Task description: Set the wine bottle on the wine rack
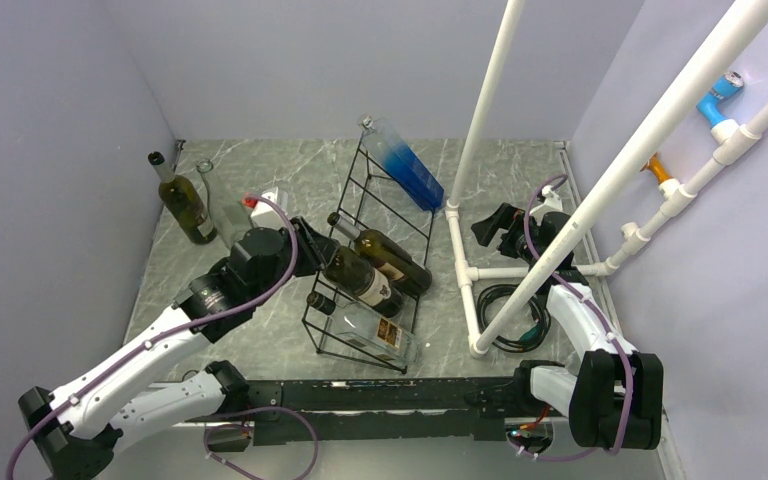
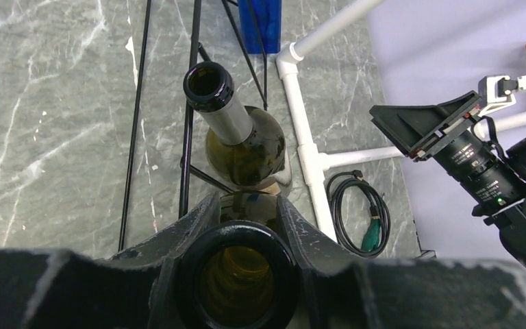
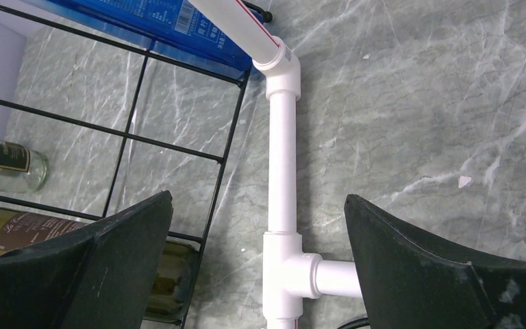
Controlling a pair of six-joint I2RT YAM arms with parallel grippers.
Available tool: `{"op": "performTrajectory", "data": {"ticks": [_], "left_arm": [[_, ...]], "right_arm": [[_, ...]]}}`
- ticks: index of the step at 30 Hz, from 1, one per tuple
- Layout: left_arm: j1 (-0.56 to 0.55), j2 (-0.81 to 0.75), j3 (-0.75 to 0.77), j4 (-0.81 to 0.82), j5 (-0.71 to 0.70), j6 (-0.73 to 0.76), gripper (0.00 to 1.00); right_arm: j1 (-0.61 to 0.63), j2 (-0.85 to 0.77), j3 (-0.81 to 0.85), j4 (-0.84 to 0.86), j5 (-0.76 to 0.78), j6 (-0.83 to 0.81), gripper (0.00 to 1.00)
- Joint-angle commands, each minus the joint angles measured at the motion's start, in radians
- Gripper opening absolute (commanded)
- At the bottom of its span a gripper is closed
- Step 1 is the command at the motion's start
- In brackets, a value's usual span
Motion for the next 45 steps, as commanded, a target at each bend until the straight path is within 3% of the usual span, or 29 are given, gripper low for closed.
{"op": "performTrajectory", "data": {"ticks": [1,22,34,42,45], "left_arm": [[-0.011,0.005,0.002,0.156,-0.014,-0.115,0.00],[-0.107,0.086,-0.088,0.178,-0.118,-0.256,0.00],[-0.195,0.123,-0.045,0.134,-0.226,-0.194,0.00],[-0.196,0.123,-0.068,0.129,-0.197,-0.235,0.14],[-0.195,0.125,-0.069,0.125,-0.184,-0.236,0.24]], "right_arm": [[0.006,-0.009,-0.002,0.027,-0.015,0.006,1.00],[0.006,-0.017,-0.001,0.024,-0.017,0.006,1.00],[0.005,-0.019,-0.002,0.025,-0.018,0.008,1.00],[0.005,-0.013,-0.003,0.029,-0.022,0.009,1.00],[0.006,-0.013,-0.003,0.031,-0.023,0.009,1.00]]}}
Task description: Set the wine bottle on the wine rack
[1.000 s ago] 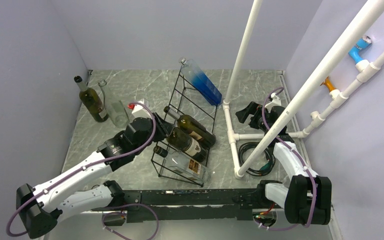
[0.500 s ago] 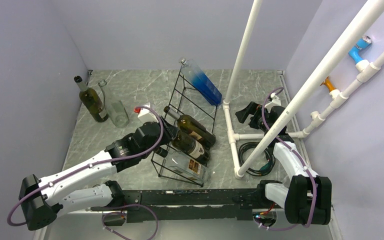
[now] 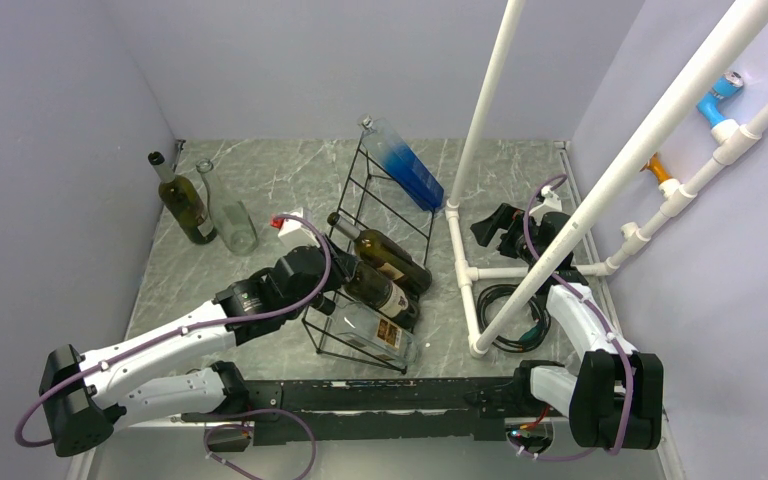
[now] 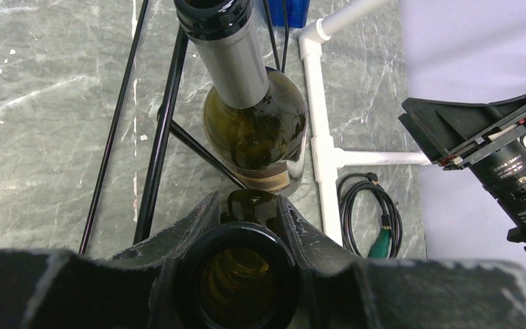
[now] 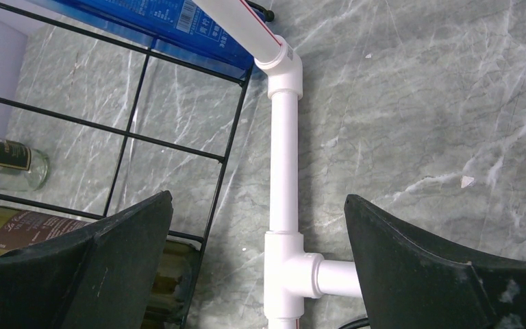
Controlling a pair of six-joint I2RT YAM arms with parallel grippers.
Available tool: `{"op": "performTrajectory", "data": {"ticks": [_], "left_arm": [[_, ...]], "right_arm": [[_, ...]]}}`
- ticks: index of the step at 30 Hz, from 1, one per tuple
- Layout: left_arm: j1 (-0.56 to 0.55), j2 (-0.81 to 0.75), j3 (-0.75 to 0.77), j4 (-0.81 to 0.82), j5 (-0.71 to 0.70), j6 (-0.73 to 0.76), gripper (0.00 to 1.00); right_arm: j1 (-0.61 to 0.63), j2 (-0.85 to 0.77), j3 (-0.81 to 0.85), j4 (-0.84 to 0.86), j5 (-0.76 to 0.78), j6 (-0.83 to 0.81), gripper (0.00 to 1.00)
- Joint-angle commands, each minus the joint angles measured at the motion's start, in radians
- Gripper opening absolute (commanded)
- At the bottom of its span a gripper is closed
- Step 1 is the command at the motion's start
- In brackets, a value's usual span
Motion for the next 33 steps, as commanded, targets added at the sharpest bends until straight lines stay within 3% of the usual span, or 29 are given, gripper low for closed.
{"op": "performTrajectory", "data": {"ticks": [1,3,7,16,25,33], "left_arm": [[-0.009,-0.010,0.027,0.027,0.038,-0.033,0.28],[-0.009,-0.012,0.022,0.033,0.043,-0.031,0.33],[-0.009,-0.015,0.018,0.030,0.044,-0.025,0.51],[-0.010,-0.044,0.008,0.023,0.040,-0.009,0.67],[-0.009,-0.083,0.022,0.023,0.052,0.050,0.78],[-0.009,-0.098,0.054,0.006,0.041,0.080,0.82]], "right_arm": [[0.002,-0.014,-0.002,0.030,-0.021,0.009,1.00],[0.002,-0.011,-0.002,0.031,-0.022,0.010,1.00],[0.002,-0.013,-0.002,0.031,-0.022,0.009,1.00],[0.002,-0.015,-0.002,0.030,-0.024,0.009,1.00],[0.002,-0.015,-0.002,0.031,-0.025,0.010,1.00],[0.002,-0.012,-0.003,0.031,-0.025,0.010,1.00]]}}
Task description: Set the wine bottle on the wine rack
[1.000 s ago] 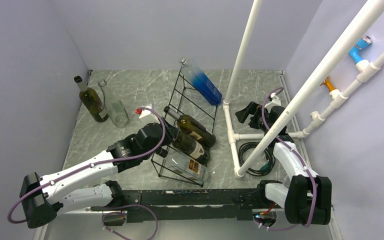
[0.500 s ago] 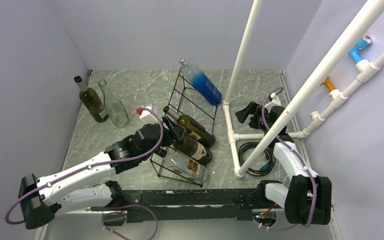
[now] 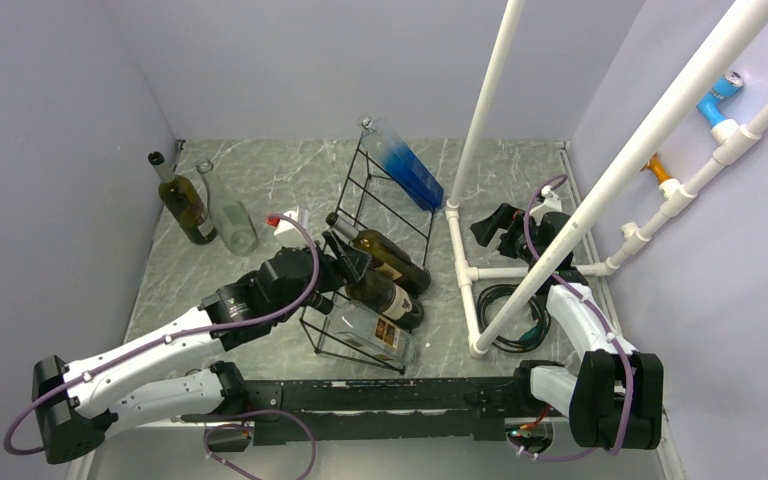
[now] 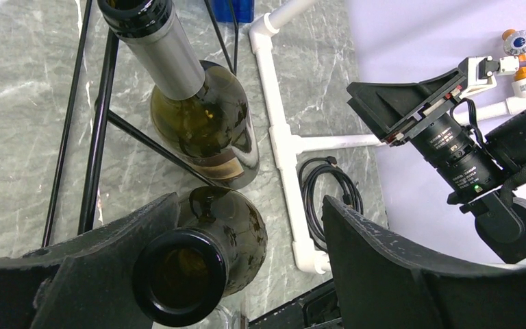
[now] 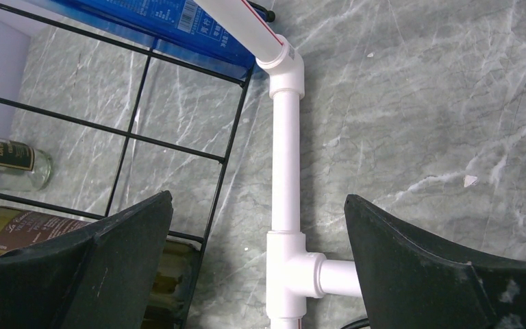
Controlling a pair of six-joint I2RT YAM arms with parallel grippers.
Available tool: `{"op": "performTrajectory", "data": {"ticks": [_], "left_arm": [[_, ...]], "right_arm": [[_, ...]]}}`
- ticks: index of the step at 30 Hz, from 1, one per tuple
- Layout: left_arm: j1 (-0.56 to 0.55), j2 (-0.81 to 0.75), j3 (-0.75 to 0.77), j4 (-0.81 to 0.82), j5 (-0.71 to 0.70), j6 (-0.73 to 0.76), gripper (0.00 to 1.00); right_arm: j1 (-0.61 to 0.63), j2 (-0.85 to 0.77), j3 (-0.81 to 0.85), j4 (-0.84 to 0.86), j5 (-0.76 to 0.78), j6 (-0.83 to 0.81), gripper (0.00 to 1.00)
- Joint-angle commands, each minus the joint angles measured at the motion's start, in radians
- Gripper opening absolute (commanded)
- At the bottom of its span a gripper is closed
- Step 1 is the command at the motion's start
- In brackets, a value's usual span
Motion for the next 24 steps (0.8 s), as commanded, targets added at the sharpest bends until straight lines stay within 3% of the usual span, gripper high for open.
{"op": "performTrajectory", "data": {"ticks": [1,24], "left_arm": [[0.002,-0.028,0.052,-0.023,-0.030,0.056,0.82],[0.003,-0.161,0.151,-0.184,-0.245,0.253,0.90]], "right_arm": [[0.002,-0.013,-0.002,0.031,-0.022,0.003,1.00],[0.005,-0.023,-0.001,0.018,-0.016,-0.004,1.00]]}}
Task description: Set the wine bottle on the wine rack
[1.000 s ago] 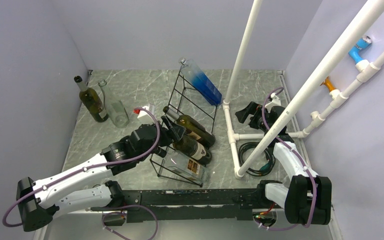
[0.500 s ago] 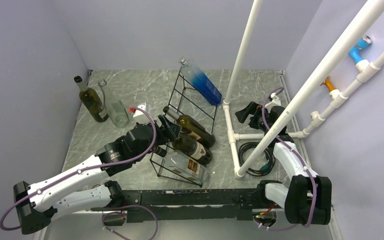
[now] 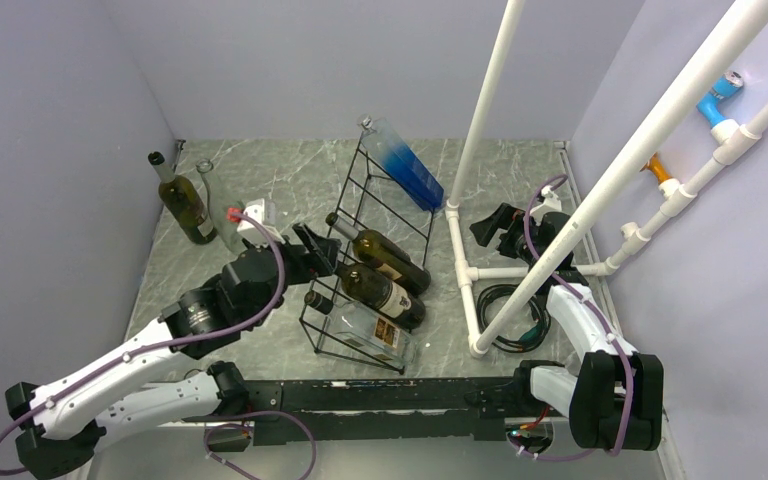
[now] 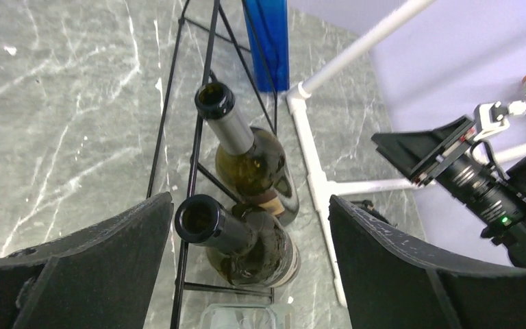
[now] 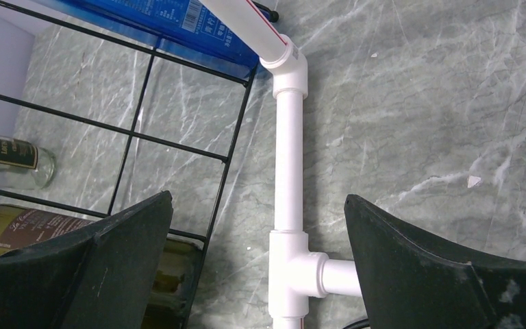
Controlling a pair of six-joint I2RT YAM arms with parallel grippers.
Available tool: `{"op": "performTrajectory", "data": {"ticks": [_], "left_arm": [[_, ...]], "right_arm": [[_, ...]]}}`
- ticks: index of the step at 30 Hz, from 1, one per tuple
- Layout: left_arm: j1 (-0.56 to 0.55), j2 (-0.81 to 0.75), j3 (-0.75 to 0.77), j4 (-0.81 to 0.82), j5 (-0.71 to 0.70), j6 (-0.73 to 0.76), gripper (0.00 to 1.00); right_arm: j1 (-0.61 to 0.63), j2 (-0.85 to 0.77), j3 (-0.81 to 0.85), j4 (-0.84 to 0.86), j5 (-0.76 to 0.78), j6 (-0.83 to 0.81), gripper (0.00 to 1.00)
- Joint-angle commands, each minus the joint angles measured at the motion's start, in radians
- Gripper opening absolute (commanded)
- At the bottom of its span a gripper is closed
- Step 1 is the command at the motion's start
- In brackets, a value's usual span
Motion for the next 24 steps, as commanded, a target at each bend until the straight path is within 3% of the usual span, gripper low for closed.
{"op": "performTrajectory", "data": {"ticks": [1,9,14,18,21,24], "left_arm": [[0.000,-0.027,0.081,-0.040,-0.099,0.106,0.91],[0.000,-0.047,0.164,-0.118,-0.191,0.269,0.99],[0.013,-0.050,0.169,-0.089,-0.209,0.432,1.00],[0.058,-0.010,0.213,-0.158,-0.215,0.496,0.99],[0.134,0.002,0.226,-0.166,-0.219,0.532,1.00],[0.341,-0.015,0.216,-0.137,-0.062,0.509,0.99]], "right_arm": [[0.004,-0.022,-0.003,0.023,-0.011,-0.007,1.00],[0.010,-0.021,-0.007,0.026,0.002,-0.005,1.00],[0.013,-0.027,-0.007,0.027,-0.011,-0.007,1.00],[0.014,-0.019,0.006,0.010,-0.009,-0.009,1.00],[0.017,-0.034,-0.012,0.026,0.001,-0.009,1.00],[0.017,-0.027,0.003,0.005,0.006,-0.012,1.00]]}}
